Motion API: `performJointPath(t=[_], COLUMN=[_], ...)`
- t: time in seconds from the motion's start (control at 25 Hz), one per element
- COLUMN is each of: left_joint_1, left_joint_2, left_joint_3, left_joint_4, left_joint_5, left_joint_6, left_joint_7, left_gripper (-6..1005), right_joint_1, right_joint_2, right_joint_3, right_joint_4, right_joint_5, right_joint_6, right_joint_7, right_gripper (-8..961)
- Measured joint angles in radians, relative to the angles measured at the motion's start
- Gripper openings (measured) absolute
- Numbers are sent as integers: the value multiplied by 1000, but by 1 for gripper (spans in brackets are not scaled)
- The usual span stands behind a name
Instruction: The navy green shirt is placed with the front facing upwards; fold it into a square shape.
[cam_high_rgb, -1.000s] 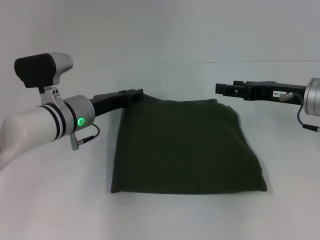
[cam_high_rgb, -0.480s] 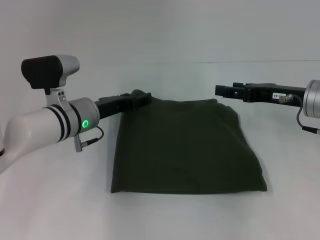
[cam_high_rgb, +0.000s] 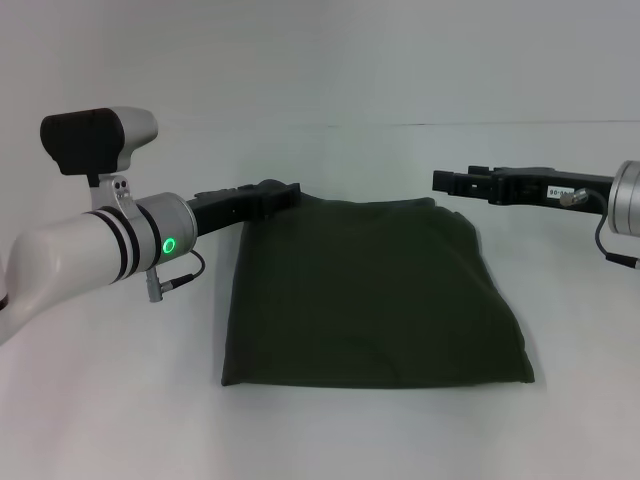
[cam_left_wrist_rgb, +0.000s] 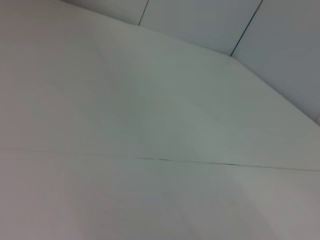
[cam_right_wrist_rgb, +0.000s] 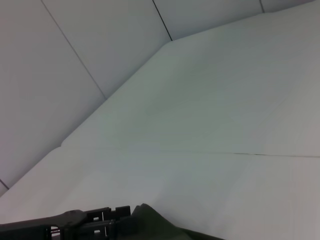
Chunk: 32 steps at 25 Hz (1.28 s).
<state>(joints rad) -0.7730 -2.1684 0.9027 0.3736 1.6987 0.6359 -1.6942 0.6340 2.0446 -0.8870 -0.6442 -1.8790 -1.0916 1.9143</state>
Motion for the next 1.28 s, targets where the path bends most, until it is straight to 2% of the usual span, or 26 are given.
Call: performJointPath(t=[0.32,0.68,1.08,1.28], left_joint_1=[1,1,4,5], left_joint_2=[-1,-2,-1,-2], left_joint_3=[42,53,45,42], left_joint_4=[2,9,21,24], left_joint_5=[5,6,-3,-18], left_joint_6=[-9,-10,-10,-11], left_joint_7=[6,7,8,8], left_gripper=[782,582,119,22], right_joint_1=[4,4,7,7], right_joint_2=[0,0,-8,-9], right_joint_3=[-2,-2,-3,-3], right_joint_4=[0,0,24,27], right_joint_5=[0,0,0,0], right_joint_6=[6,6,11,11], right_joint_7=[0,0,2,3], right_gripper=[775,775,775,776])
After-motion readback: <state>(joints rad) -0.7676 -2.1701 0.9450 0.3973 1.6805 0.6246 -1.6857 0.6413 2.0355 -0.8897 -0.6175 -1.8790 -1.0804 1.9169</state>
